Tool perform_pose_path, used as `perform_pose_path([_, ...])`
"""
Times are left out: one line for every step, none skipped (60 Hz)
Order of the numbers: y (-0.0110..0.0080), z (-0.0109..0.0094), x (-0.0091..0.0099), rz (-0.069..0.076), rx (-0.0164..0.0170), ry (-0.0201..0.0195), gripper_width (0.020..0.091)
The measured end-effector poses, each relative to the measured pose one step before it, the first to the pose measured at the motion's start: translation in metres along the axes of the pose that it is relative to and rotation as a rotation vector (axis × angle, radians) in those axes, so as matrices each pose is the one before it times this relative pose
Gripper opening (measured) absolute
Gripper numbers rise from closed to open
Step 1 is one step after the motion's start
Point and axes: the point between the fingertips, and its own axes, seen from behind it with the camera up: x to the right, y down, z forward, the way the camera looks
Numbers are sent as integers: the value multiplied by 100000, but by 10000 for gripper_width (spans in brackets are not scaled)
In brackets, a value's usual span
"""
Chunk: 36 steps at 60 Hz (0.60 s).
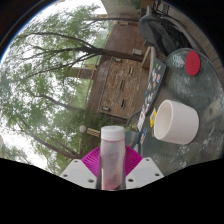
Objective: Pour water
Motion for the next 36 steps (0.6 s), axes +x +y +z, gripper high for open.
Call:
perform_pose_path([-226,86,284,8831,-955,-802,278])
perform_pose_path([95,667,-150,10218,-667,577,279])
perform_pose_path([-190,-105,435,5903,-1889,-1453,279])
perform_pose_path([-68,13,103,7590,-1296,-1001,278])
perform_pose_path([-144,-46,-67,7306,-890,-1446,279])
perform_pose_path([359,1,-419,8636,-1167,-1481,280])
perform_pose_path([-177,-262,25,7007,714,-163,280])
perform_pose_path([-1032,542,-45,4212,-715,-1939,279])
perform_pose_path([-199,-124,-252,5209,-570,-1561,279])
perform_pose_path([-100,-107,-268,4651,-444,-1393,279])
perform_pose_path([633,-631,-602,5853,330,-862,278])
perform_pose_path([693,1270,-1026,2110,3626,-851,278])
perform_pose_path([-100,-127,-448,3112,-101,-1623,278])
perform_pose_path([-63,-158,-444,2951,-114,-1363,280])
perform_pose_path([-1375,-988,690,3168,-4459,-2333,280])
perform_pose_path([-67,-204,-368,2795,228,-993,280])
perform_pose_path([-117,-213,-344,2660,435,-891,279])
perform_pose_path([49,-422,-483,2844,949,-534,279])
perform_pose_path([-857,543,404,1801,184,-529,279])
perform_pose_path([-215,-197,-219,2251,623,-467,279])
perform_pose_path([-224,-219,-208,2257,661,-404,278])
perform_pose_path([1302,1468,272,2012,5854,754,279])
perform_pose_path([-228,-240,-155,2074,708,-228,280])
perform_pose_path([-362,155,261,1808,694,74,279])
perform_pose_path([-102,-189,-78,1250,339,254,279])
perform_pose_path([-69,-119,-33,-60,547,720,280])
perform_pose_path([-1688,-1035,-82,-509,-5230,-42,280])
perform_pose_path([112,-169,-64,-158,1,529,280])
perform_pose_path([163,-189,-110,202,-231,261,280])
perform_pose_path([191,-212,-126,452,-291,92,279])
perform_pose_path([-80,534,160,251,-61,-14,279])
perform_pose_path([267,-180,-213,217,-492,-198,280])
perform_pose_path([260,-174,-225,250,-530,-236,279])
perform_pose_path([1058,2092,1022,549,4871,766,280])
perform_pose_path([275,-196,-140,129,-544,47,279])
perform_pose_path([262,-197,-147,-40,-506,125,279])
